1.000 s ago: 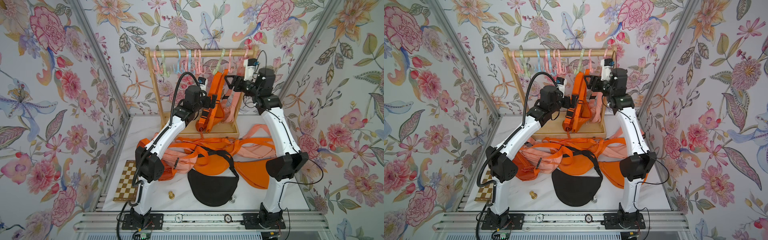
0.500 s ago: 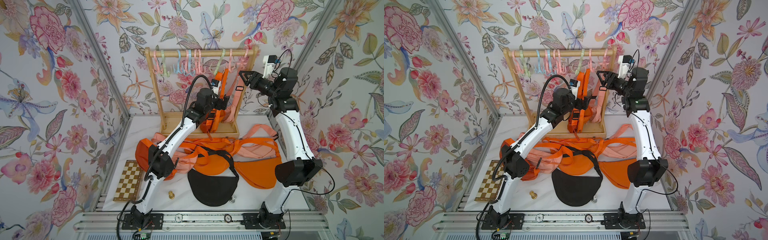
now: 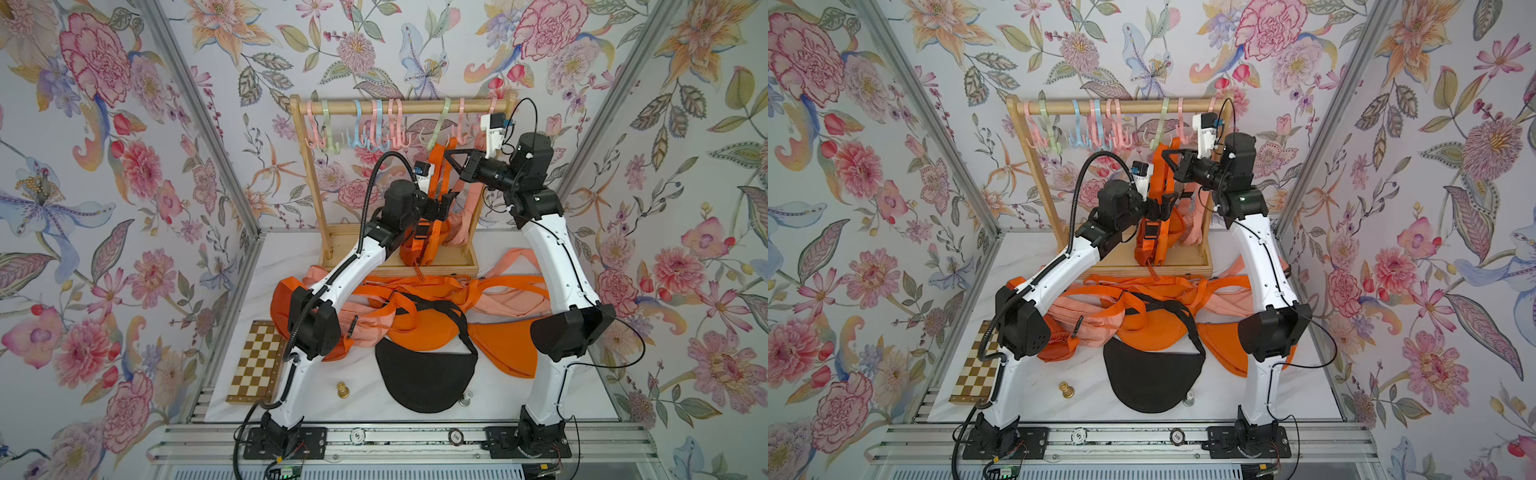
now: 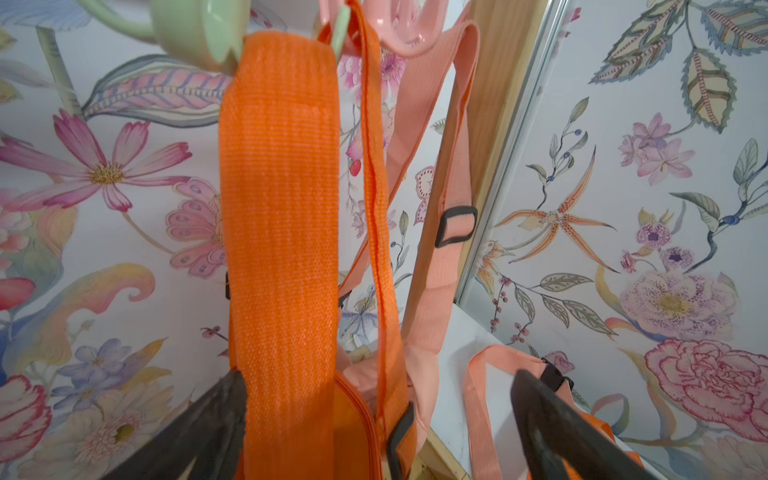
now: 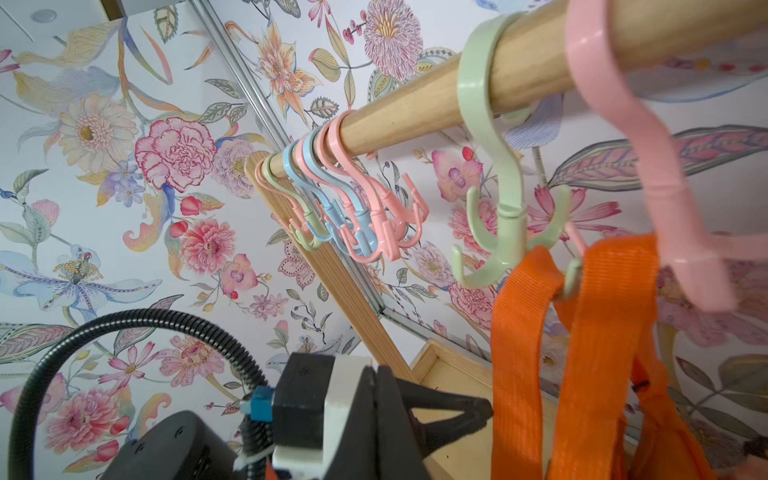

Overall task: Take the bag off the hook
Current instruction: Pick up the bag from the hook.

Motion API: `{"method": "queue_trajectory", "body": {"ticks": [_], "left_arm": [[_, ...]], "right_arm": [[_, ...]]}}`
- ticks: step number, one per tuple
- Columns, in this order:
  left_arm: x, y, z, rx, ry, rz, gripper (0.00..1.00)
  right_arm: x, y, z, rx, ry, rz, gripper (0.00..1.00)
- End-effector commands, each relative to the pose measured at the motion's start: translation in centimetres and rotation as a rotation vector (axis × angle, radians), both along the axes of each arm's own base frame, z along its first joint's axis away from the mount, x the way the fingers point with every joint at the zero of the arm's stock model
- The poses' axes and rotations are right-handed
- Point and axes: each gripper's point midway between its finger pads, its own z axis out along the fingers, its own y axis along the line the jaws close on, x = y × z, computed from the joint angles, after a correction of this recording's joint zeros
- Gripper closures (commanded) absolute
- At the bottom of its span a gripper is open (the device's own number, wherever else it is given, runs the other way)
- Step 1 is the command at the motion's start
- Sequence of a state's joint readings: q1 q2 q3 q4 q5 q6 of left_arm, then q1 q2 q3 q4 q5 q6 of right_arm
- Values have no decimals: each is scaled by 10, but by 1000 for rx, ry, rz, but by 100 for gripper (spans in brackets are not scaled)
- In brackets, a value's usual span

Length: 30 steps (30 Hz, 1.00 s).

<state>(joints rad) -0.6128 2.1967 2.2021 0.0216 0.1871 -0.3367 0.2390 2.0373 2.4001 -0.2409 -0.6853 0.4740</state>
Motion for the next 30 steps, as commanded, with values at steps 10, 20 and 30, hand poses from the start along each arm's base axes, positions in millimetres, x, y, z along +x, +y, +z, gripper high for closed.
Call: {"method": "queue_trajectory", "body": {"ticks": [10, 20, 30], "left_arm": [[-7, 33, 38, -89, -57, -17, 0], [24, -6, 28, -210, -50, -119, 1], [39, -12, 18, -307, -53, -127, 73]], "right_arm": [[70, -25, -74, -64, 130, -163, 100], [89, -56, -91, -107, 151, -282, 100], [83, -58, -82, -121, 129, -301, 100]]}}
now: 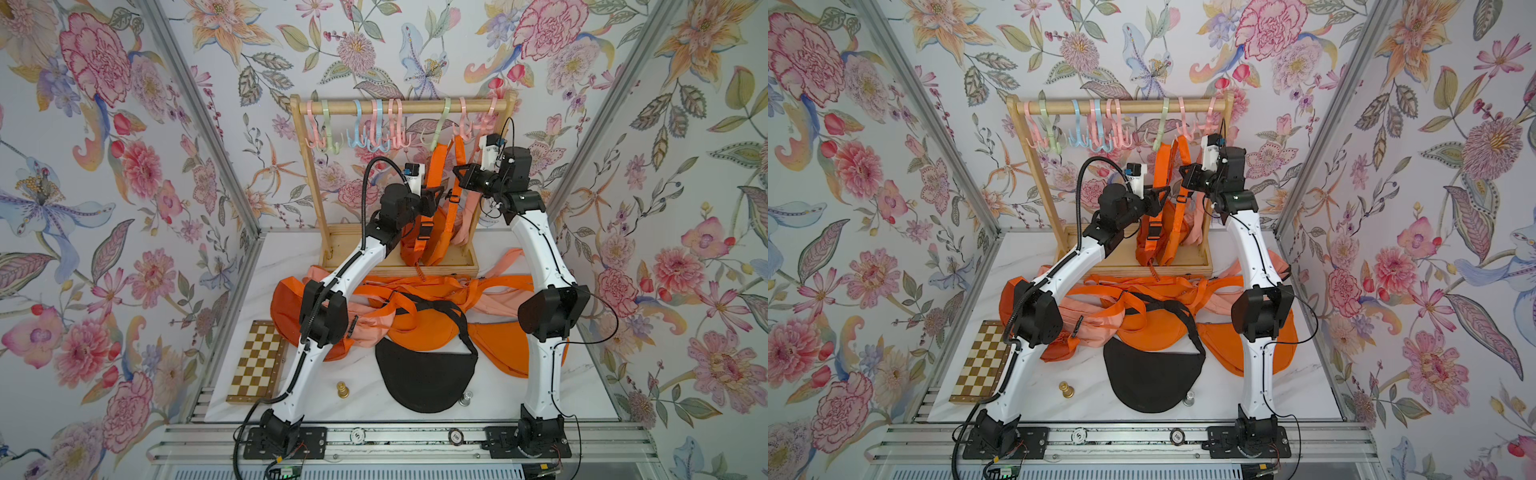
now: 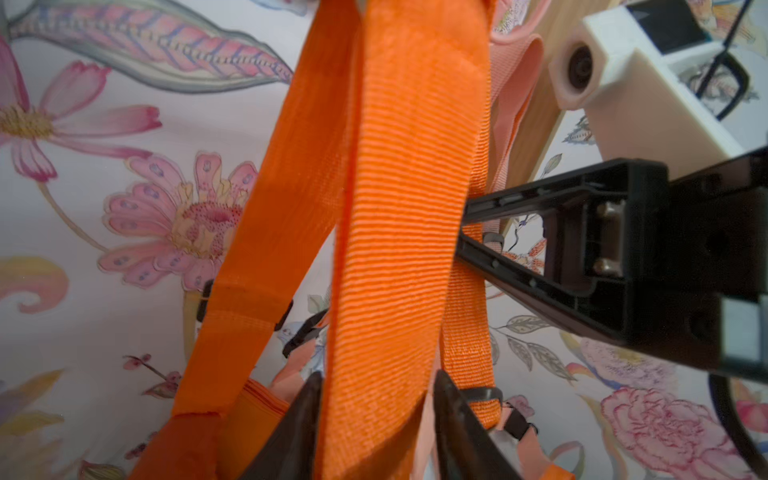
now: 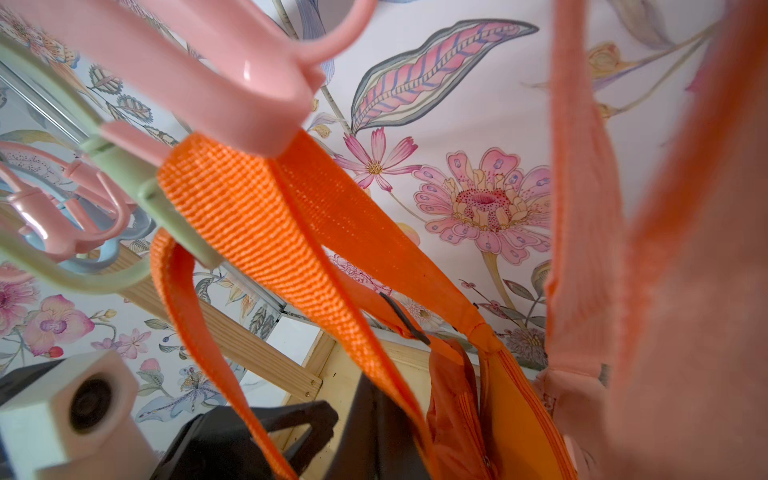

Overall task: Take the bag off the hook
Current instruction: Pick up the bag from the hook.

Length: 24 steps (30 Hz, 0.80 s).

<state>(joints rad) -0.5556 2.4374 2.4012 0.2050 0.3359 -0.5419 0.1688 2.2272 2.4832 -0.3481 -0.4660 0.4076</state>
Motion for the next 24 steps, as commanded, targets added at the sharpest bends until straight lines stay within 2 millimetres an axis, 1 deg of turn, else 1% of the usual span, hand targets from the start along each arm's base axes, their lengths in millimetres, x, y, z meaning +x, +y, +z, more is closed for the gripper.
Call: {"method": "queue_trajectory", "body": {"ticks": [1, 2, 3, 4, 5, 9, 11, 14, 15, 17, 20, 24], "left_arm": [[-9, 2, 39, -89, -67, -28, 81], [-11, 2, 42, -89, -66, -34, 88], [-13, 4, 48, -89, -70, -32, 98], [-16, 6, 54, -91, -70, -30, 100], [-19, 9, 59, -92, -75, -25, 100], [-39, 23, 92, -103, -96, -23, 100], [-48, 30, 106, -102, -100, -21, 100], [-63, 45, 128, -112, -113, -26, 100], [-67, 50, 135, -120, -115, -24, 100], [-73, 61, 148, -130, -124, -27, 100], [-77, 78, 160, -141, -126, -16, 100], [-76, 100, 170, -166, -120, 2, 100]], "right_arm": [[-11, -2, 14, -27, -29, -13, 100], [-13, 0, 15, -32, -32, -11, 100], [-14, 2, 16, -37, -36, -8, 100], [-15, 5, 16, -44, -41, -6, 100], [-16, 8, 15, -51, -43, -3, 100], [-16, 19, 14, -62, -54, 16, 100], [-17, 27, 16, -60, -69, 38, 100], [-20, 43, 24, -49, -110, 79, 95], [-23, 50, 27, -49, -128, 95, 91], [-26, 60, 32, -50, -154, 110, 87], [-32, 69, 41, -49, -189, 122, 73], [-36, 72, 50, -58, -228, 121, 46]]}}
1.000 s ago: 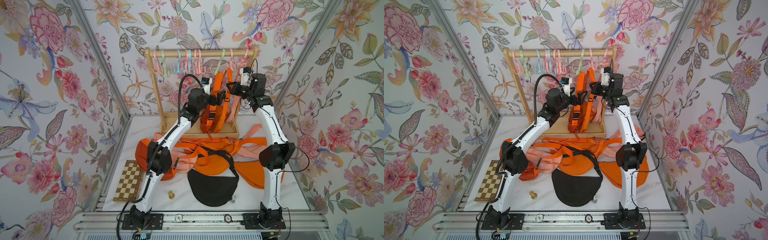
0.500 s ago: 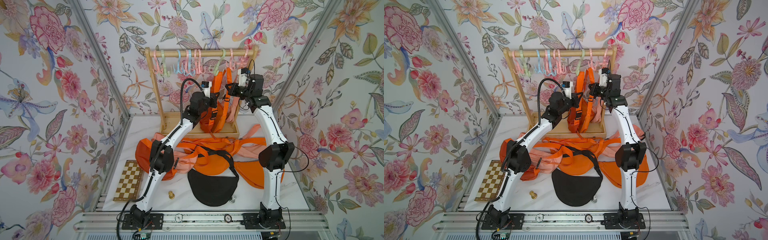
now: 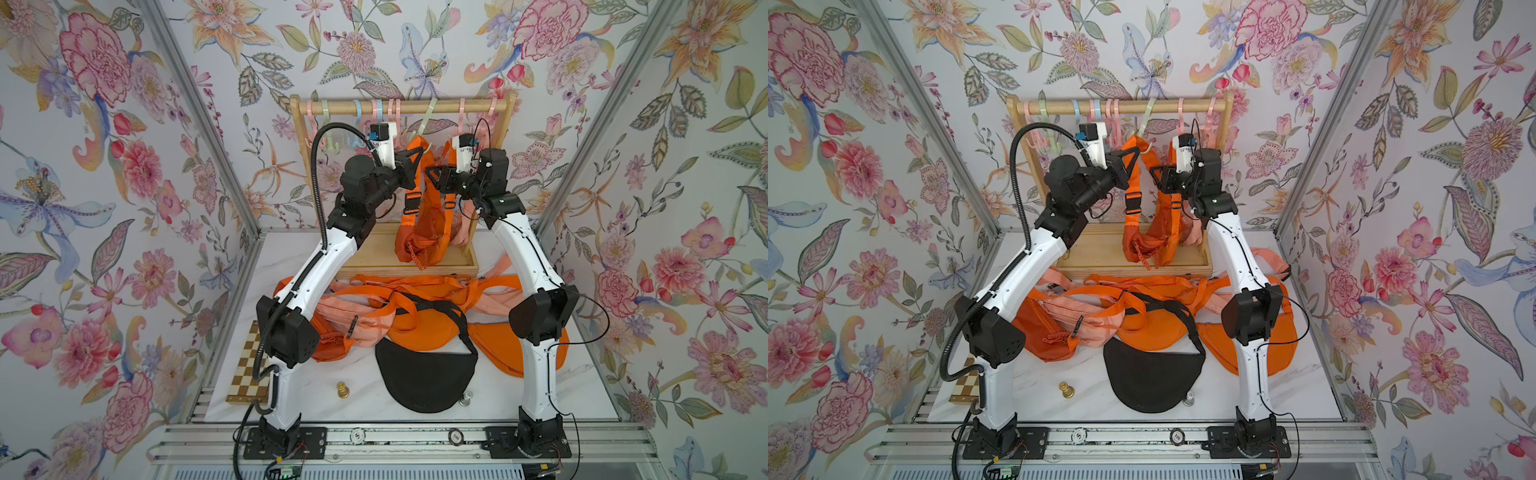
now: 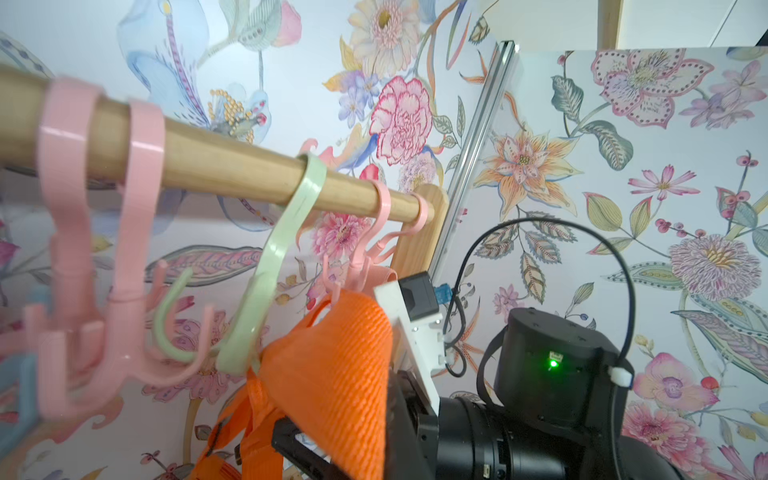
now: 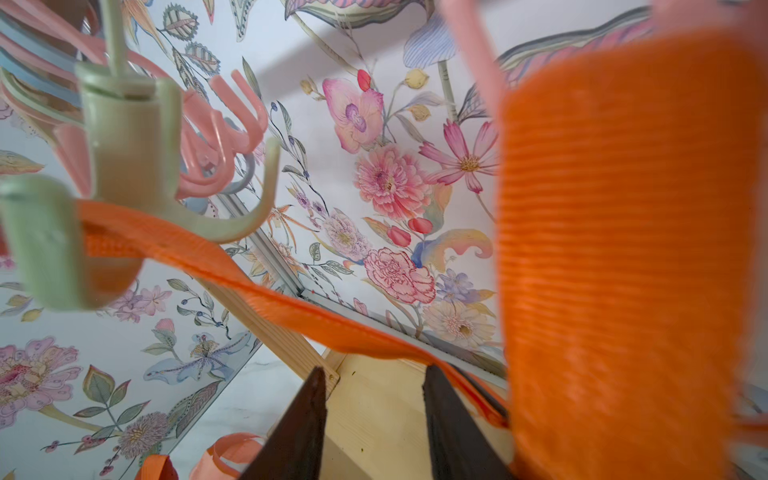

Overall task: Take the bag off the hook
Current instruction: Pick up the bag from the hook.

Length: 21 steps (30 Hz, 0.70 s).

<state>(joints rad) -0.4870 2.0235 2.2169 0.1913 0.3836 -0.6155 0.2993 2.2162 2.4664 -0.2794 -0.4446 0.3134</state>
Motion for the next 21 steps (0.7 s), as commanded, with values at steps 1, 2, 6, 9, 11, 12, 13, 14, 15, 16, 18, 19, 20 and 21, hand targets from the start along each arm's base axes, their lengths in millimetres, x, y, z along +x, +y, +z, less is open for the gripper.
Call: {"method": "queue_trajectory", "body": {"ticks": [1, 2, 6, 9, 11, 12, 13, 14, 15, 16, 18, 19, 20, 21], "left_arm": [[4, 17, -1, -14, 24, -1, 100], [5, 19, -2, -12, 27, 2, 100], [9, 27, -7, -11, 51, 9, 100], [11, 29, -11, -5, 65, 11, 100], [13, 32, -12, -4, 69, 14, 100], [13, 33, -12, -4, 69, 16, 100], [13, 34, -12, -3, 69, 16, 100], [12, 36, -10, -6, 68, 16, 100], [11, 36, -9, -8, 68, 8, 100], [11, 38, -9, -11, 72, 5, 100], [10, 40, -8, -12, 83, -1, 100], [8, 42, -9, -9, 92, -4, 100], [7, 43, -9, -7, 95, -4, 100], [4, 44, -7, -7, 95, -4, 100]], "right_arm": [[-11, -1, 37, 8, -114, 10, 42], [-12, 0, 38, 8, -127, 15, 39], [-29, 19, 52, 3, -223, 109, 36], [-38, 37, 57, -28, -291, 157, 34], [-41, 47, 58, -37, -316, 186, 32], [-41, 51, 57, -37, -323, 198, 32], [-40, 56, 55, -37, -325, 205, 32], [-38, 58, 53, -38, -324, 198, 32], [-35, 61, 52, -39, -329, 190, 32], [-30, 62, 49, -38, -331, 178, 32], [-22, 62, 48, -37, -341, 149, 32], [-18, 60, 47, -39, -346, 131, 33], [-15, 59, 46, -43, -351, 112, 34], [-12, 57, 46, -48, -359, 95, 35]]}}
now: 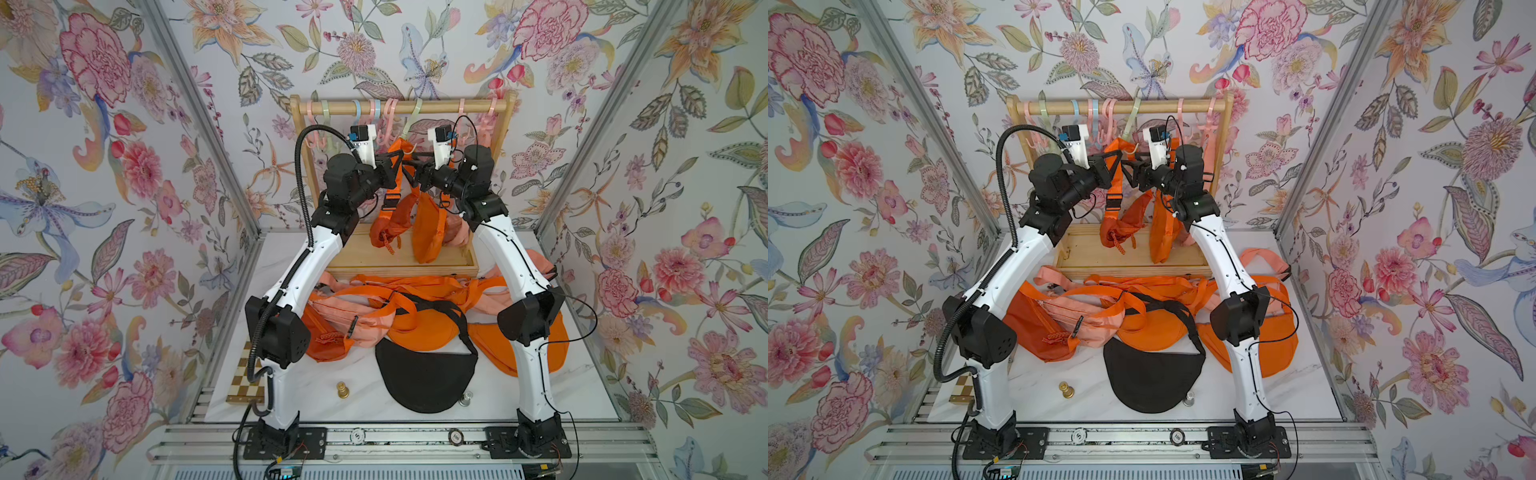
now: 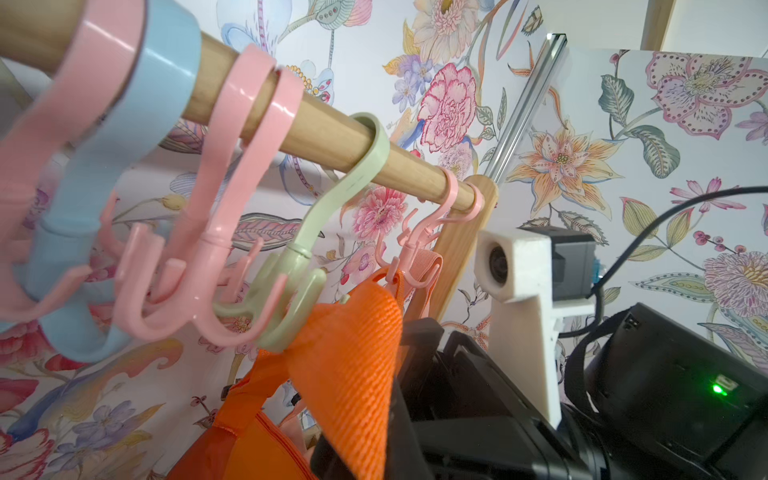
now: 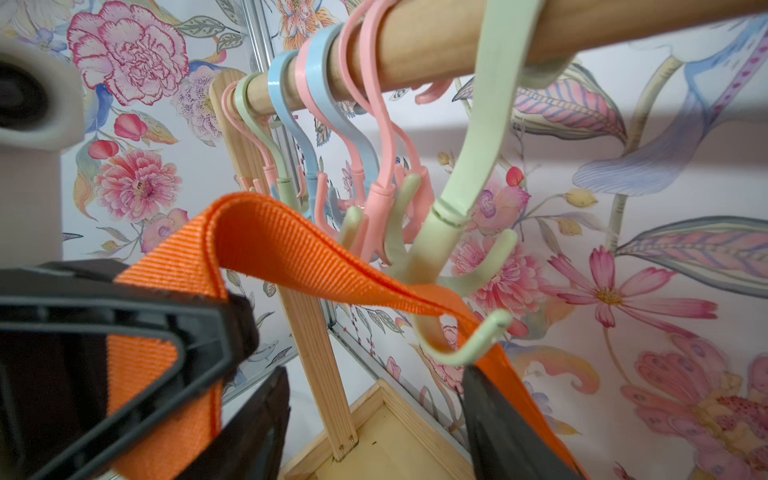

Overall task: Take the bag off the hook
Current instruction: Pick up the bag from the hook.

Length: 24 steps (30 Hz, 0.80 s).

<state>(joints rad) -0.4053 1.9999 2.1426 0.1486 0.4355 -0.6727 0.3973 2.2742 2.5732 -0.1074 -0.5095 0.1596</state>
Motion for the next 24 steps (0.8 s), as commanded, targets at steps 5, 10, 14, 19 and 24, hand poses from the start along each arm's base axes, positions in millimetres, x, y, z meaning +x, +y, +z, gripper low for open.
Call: {"method": "queue_trajectory", "body": {"ticks": [5, 10, 14, 19, 24], "left_arm": [[-24, 23, 28, -18, -21, 1, 100], [-24, 36, 32, -28, -23, 22, 100], [-25, 41, 39, -46, -28, 18, 100], [-25, 41, 45, -68, -30, -3, 100], [-21, 36, 40, -90, -10, -19, 100]], "right_arm": [[23, -12, -4, -29, -75, -111, 33], [24, -8, -15, -58, -78, -95, 33], [27, 2, -27, -61, -69, -78, 40], [34, 13, -34, -1, -53, -44, 83], [32, 9, -14, 50, -80, -63, 100]]}}
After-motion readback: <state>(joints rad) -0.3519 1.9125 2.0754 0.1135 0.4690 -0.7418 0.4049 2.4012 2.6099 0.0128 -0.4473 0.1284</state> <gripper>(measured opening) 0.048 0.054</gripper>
